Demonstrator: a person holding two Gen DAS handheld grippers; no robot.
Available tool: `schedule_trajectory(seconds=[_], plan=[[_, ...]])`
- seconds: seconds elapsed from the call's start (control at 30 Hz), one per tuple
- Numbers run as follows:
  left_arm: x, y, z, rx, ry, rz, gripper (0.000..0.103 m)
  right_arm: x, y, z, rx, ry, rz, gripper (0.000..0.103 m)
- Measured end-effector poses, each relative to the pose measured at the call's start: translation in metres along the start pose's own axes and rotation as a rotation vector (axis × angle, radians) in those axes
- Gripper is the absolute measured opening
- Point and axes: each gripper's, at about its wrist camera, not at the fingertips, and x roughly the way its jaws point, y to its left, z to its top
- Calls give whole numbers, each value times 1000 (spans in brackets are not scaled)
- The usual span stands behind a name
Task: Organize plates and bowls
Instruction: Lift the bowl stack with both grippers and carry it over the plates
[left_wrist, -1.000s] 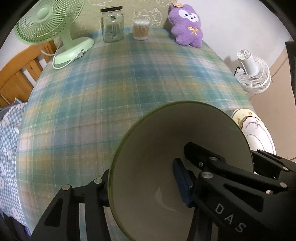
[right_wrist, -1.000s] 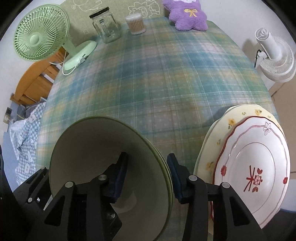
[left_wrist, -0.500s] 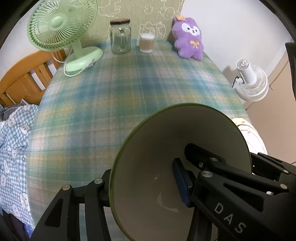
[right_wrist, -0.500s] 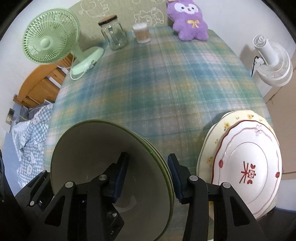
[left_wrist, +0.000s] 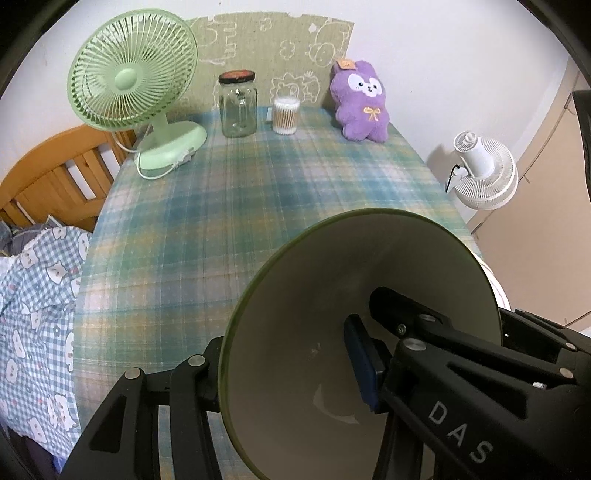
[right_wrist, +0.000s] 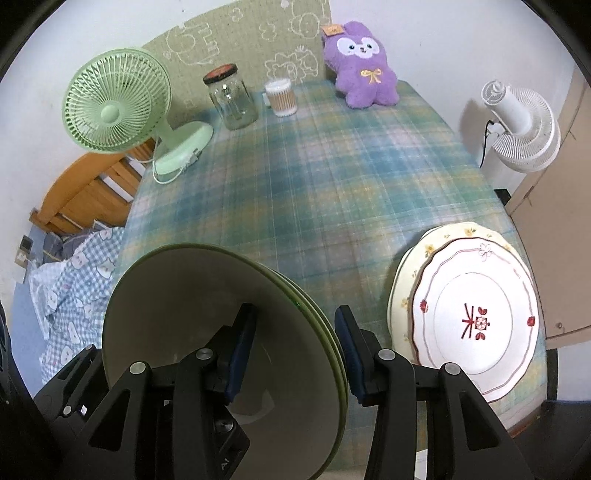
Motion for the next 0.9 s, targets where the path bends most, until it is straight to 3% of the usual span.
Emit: schedule_trajectory(seconds=[0.37, 0.9], plan=[[-7, -37, 5, -33, -29, 11, 52, -21, -35, 9, -36, -20, 12, 49], [9, -122, 18, -50, -20, -3, 52, -36, -122, 23, -39, -14, -6, 49]])
